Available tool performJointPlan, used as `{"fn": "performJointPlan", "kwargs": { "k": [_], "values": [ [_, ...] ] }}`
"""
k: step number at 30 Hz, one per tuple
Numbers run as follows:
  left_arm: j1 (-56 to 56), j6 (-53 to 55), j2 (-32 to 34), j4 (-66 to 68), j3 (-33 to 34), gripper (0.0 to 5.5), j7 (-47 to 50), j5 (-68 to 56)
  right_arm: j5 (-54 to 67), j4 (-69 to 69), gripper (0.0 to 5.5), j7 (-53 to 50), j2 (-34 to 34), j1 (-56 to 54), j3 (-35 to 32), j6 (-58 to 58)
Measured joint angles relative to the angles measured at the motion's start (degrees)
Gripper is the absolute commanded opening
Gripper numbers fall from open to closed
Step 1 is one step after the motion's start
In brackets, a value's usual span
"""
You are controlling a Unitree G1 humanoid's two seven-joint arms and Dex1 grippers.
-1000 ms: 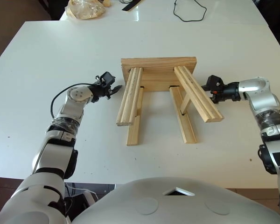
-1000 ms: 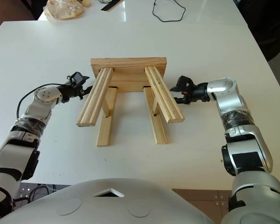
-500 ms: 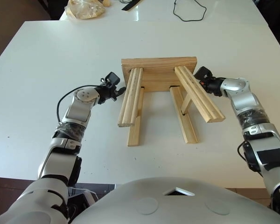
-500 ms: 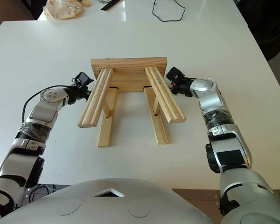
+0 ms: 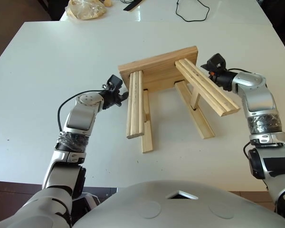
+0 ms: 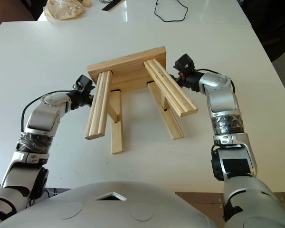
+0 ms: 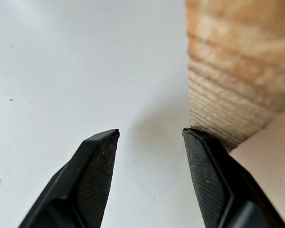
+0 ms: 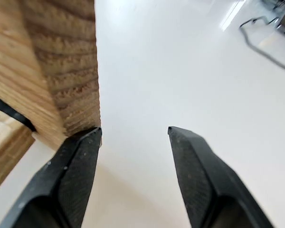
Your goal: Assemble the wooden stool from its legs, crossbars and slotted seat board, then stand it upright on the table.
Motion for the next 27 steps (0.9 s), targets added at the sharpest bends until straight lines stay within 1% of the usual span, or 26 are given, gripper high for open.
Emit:
{"fn": "performJointPlan", "kwargs": {
  "k": [7, 10, 15, 22, 27],
  "values": [
    [-5.7, 1.1, -0.5, -2.2, 4.8, 2.5, 1.1, -0.5, 1.0, -2.0, 2.58, -0.4, 0.2, -0.2, -1.9, 0.2],
    [-5.9, 1.9, -0.5, -3.9, 5.7, 2.5, 1.2, -0.9, 2.0, -3.7, 2.58, -0.7, 0.2, -0.2, -2.8, 1.0],
    [-6.1, 2.4, -0.5, -7.4, 6.5, 2.5, 1.2, -1.3, 4.1, -6.7, 2.58, -2.5, 1.2, -0.5, -6.2, 2.7],
    [-6.7, 4.5, -0.7, -9.2, 8.0, 2.5, 1.4, -2.6, 6.2, -12.5, 2.58, -4.2, 1.6, -2.8, -8.5, 3.0],
    [-6.8, 6.5, -1.8, -12.8, 11.5, 2.5, 3.2, -4.2, 6.7, -16.8, 2.58, -4.3, 1.2, -2.7, -8.7, 3.5]
  ]
}}
